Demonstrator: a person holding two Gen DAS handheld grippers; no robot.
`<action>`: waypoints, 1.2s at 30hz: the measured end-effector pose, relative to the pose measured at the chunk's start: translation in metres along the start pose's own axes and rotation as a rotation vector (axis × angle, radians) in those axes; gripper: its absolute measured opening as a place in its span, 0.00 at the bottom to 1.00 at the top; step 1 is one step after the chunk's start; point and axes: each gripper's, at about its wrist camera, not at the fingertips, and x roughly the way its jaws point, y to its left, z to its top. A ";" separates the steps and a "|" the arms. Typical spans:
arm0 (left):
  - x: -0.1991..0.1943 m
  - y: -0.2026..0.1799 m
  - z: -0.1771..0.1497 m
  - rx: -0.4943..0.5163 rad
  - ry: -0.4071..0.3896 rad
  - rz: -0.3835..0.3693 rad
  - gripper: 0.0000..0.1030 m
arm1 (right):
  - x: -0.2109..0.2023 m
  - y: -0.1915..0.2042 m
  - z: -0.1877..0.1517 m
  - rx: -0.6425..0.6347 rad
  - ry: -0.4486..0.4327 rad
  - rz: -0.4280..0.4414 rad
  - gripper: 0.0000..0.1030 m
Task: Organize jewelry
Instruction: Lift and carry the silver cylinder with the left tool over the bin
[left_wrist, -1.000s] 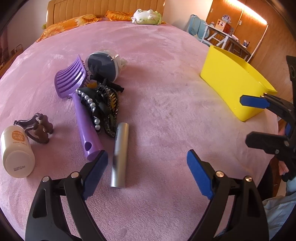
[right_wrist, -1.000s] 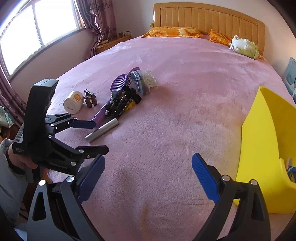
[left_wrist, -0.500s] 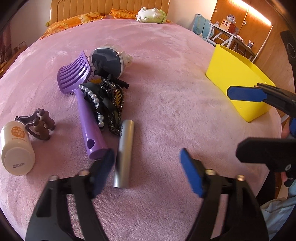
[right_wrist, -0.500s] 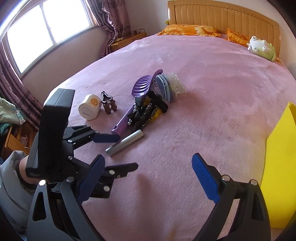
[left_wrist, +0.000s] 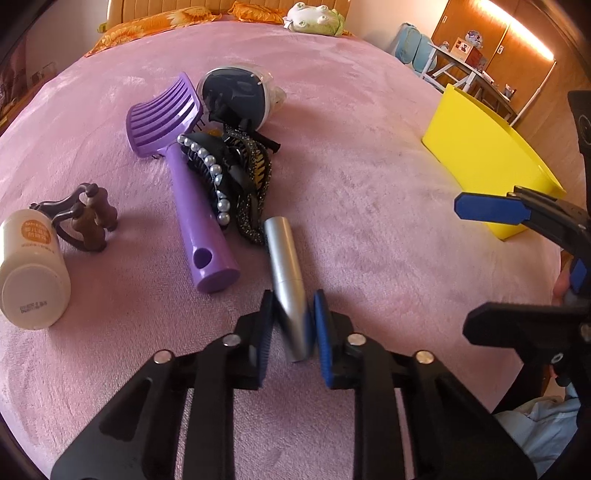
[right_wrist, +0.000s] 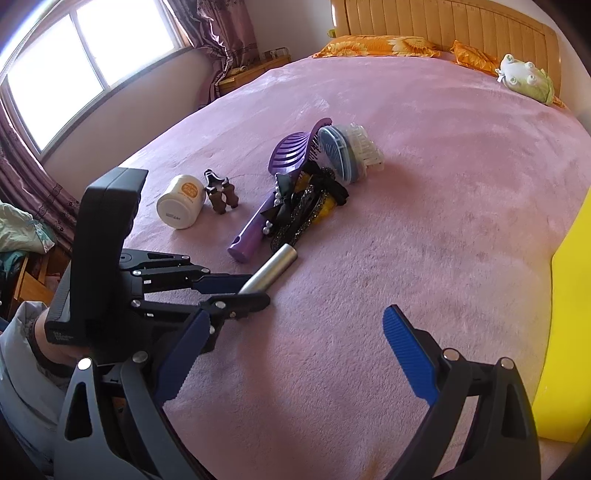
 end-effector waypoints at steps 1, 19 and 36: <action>-0.001 0.000 0.000 -0.001 0.001 -0.002 0.21 | 0.000 0.001 0.000 -0.002 0.000 -0.001 0.93; -0.018 -0.010 0.003 0.017 -0.076 0.049 0.17 | -0.008 -0.003 -0.011 0.005 -0.008 -0.016 0.93; -0.041 -0.022 0.001 0.057 -0.128 0.061 0.17 | -0.012 -0.007 -0.015 0.024 -0.007 -0.021 0.93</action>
